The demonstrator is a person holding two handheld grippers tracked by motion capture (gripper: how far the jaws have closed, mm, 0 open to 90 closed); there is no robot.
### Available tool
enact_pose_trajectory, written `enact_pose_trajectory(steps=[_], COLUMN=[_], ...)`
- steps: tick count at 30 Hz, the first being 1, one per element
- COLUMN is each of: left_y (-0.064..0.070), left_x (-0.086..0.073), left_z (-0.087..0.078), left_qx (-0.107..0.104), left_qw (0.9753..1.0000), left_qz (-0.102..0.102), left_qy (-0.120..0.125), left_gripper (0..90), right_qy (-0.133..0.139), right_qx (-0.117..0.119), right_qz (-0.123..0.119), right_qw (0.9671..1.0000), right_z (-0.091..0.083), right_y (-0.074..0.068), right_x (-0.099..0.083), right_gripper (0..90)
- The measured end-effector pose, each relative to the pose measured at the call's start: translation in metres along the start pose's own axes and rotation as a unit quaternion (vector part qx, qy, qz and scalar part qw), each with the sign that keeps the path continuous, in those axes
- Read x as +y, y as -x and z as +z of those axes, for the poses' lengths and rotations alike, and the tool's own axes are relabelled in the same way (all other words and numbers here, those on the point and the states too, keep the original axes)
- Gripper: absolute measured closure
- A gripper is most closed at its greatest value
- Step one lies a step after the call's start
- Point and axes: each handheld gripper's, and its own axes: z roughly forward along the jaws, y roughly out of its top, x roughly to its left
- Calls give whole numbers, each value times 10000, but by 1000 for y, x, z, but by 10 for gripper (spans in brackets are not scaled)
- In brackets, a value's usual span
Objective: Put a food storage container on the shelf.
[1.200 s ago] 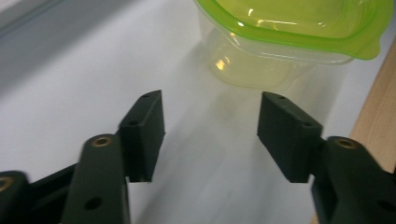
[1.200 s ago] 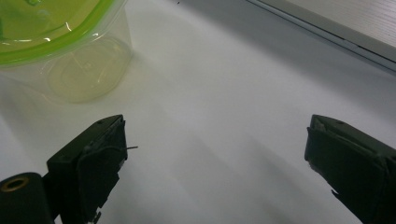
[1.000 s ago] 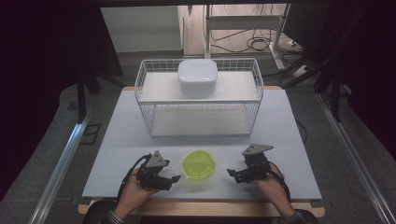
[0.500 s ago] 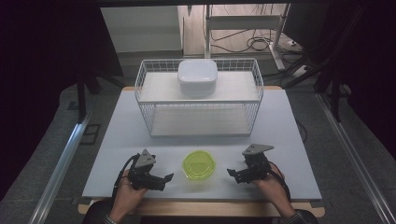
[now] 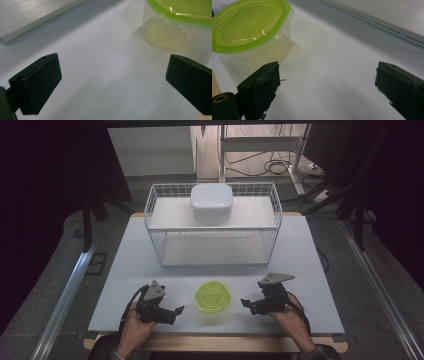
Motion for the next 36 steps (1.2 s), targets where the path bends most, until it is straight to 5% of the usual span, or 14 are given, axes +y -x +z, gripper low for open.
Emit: enact_pose_trajectory(steps=[16,24,30,36], left_y=[1,2,2,2], left_x=[-1,0,-1,-1], left_z=[5,5,5,6], left_qx=[-3,4,22,-2], left_qw=[9999,9998,9997,9997], left_qz=[80,124,142,163], left_qy=[-127,-163,-179,-201], left_gripper=[0,1,1,3], right_qy=[-27,-71,-266,-523], right_qx=[489,908,1316,1687], right_qz=[474,658,875,1276], right_qw=[9977,9937,9871,9760], right_z=[2,10,25,41], right_y=[0,0,0,5], right_x=[23,44,55,56], right_gripper=[50,222,338,491])
